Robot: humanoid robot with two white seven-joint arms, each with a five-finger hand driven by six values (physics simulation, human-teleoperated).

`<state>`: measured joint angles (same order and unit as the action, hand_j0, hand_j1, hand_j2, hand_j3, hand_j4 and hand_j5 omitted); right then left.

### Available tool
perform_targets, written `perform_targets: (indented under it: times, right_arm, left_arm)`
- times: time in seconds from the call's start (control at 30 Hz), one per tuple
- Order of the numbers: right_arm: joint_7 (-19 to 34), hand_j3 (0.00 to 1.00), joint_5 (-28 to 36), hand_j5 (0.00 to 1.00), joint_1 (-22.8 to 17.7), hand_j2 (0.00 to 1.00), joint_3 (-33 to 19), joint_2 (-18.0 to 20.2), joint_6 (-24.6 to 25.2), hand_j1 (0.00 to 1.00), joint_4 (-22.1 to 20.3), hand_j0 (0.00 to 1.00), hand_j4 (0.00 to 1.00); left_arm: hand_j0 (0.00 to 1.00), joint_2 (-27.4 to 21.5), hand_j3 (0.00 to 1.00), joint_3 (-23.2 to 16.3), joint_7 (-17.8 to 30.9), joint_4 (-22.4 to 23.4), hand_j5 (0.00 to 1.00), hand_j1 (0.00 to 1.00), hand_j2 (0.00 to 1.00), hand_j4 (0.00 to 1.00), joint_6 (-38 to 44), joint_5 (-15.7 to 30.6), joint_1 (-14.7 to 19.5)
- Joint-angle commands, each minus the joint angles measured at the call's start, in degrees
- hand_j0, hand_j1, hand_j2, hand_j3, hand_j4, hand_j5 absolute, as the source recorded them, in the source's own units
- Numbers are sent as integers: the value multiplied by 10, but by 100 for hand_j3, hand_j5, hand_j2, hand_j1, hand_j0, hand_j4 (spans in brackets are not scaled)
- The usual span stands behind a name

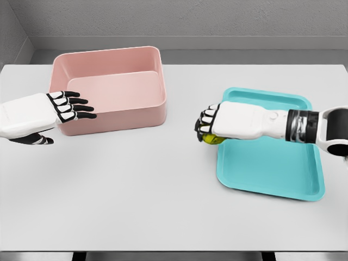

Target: Put the tennis from the blue tray into the pink basket with both arms

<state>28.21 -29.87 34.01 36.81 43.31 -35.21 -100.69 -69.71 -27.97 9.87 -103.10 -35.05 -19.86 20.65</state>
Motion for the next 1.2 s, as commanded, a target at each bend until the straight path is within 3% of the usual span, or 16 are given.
perform_targets:
  times: [0.0,0.3,0.5,0.57,0.87,1.17]
  right_arm:
    - [6,38,3,38,0,38,1,-24,2,38,-5,38,38]
    - [7,38,-60,38,-11,38,34,-110,2,38,-4,38,38]
    - [7,38,-84,38,-13,38,46,-122,2,38,1,38,38]
    - [7,38,-99,38,-18,38,53,-142,2,38,13,38,38]
    - [7,39,-120,39,-35,39,56,-151,2,39,19,39,39]
    - [6,41,-142,41,-33,41,70,-154,2,41,57,41,41]
  left_arm:
    - [100,-1,100,0,0,0,100,100,100,100,1,3,0]
    - [100,-1,100,0,0,0,100,100,100,100,1,3,-1]
    - [100,-1,100,0,0,0,100,100,100,100,1,3,-1]
    - [100,-1,100,0,0,0,100,100,100,100,1,3,-1]
    - [100,-1,100,0,0,0,100,100,100,100,1,3,-1]
    - [100,-7,100,0,0,0,100,100,100,100,1,3,-1]
